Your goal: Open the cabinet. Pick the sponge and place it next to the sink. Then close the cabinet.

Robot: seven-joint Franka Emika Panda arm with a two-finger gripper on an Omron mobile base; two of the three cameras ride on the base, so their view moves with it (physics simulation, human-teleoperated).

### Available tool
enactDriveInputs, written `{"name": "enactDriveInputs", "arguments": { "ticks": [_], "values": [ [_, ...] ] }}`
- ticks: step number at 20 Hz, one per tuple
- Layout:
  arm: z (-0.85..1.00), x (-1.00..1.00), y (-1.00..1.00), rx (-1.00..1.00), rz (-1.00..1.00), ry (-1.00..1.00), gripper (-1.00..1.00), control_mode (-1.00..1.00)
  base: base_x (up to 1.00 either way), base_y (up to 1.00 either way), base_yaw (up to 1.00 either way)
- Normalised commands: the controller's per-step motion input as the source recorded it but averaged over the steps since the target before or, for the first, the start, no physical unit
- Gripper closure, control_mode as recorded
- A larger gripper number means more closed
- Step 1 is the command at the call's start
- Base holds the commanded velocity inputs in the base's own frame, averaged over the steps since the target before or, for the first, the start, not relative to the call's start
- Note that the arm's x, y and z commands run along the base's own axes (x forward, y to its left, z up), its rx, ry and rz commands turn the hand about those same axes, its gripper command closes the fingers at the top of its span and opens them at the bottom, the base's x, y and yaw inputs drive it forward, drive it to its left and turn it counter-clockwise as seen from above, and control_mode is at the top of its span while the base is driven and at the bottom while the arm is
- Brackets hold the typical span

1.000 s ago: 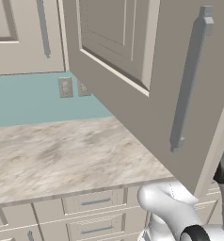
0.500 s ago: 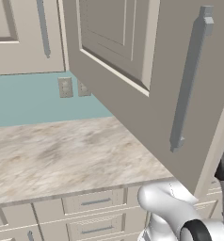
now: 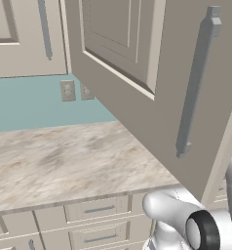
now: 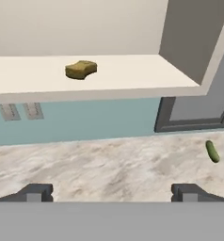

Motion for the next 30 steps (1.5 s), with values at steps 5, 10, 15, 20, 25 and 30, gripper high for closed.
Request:
{"name": "enactDriveInputs", "arguments": {
  "ticks": [5,10,15,20,25,30],
  "values": [
    [0.00,0.58,0.01,0.00,0.07,-0.26,-1.00,-1.00,0.00,0.00,0.00],
    [0.35,0.28,0.09,-0.09,0.03,-0.10,-1.00,-1.00,0.00,0.00,0.00],
    [0.22,0.02,0.29,-0.15,0.00,0.03,-1.00,-1.00,0.00,0.00,0.00],
    [-0.03,0.36,0.29,-0.09,0.00,0.01,-1.00,-1.00,0.00,0.00,0.00],
    [-0.11,0.57,0.03,0.00,0.00,0.00,-1.00,-1.00,0.00,0.00,0.00],
    [-0.03,0.29,0.00,0.06,0.00,0.00,-1.00,-1.00,0.00,0.00,0.00]
  ]
}}
